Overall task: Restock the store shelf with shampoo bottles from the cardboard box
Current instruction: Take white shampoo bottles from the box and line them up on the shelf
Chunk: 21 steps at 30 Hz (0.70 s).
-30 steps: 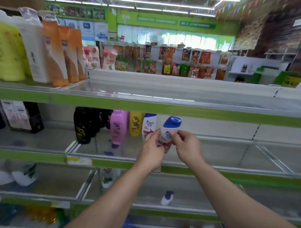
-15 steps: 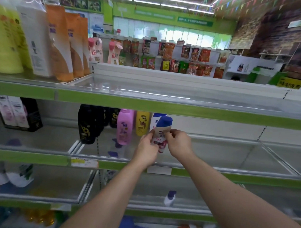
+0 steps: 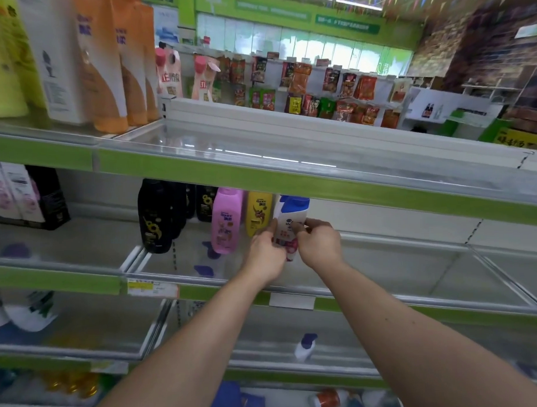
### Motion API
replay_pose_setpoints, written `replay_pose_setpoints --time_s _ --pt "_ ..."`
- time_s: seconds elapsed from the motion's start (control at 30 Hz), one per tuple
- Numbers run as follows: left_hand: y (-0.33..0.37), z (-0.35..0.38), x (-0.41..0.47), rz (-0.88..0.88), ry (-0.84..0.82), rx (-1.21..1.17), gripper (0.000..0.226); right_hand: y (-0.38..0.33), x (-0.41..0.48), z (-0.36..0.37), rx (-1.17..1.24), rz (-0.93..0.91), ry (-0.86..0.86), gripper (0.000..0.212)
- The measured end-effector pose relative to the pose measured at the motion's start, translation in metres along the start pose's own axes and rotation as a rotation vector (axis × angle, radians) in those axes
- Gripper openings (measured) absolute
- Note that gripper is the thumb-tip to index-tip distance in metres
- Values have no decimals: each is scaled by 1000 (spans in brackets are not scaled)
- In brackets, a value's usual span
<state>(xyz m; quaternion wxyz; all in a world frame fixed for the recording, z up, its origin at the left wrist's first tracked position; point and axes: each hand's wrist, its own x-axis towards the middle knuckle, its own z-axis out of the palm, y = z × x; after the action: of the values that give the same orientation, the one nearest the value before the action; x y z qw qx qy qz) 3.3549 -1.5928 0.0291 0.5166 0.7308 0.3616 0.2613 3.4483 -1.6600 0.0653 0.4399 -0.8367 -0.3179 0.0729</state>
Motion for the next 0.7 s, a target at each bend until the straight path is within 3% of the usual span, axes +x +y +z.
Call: replay_pose_setpoints --time_s 0.17,0.4,0.57,0.7 --pt "-12 7 15 31 -2 -14 72 -2 2 1 17 15 12 27" --pt "-8 11 11 63 54 37 64 -1 2 4 -50 -6 -27 27" --pt "9 7 -18 46 149 56 50 10 -7 -9 71 65 -69 47" --pt "8 12 -72 197 174 70 45 50 -45 -48 268 19 67 24"
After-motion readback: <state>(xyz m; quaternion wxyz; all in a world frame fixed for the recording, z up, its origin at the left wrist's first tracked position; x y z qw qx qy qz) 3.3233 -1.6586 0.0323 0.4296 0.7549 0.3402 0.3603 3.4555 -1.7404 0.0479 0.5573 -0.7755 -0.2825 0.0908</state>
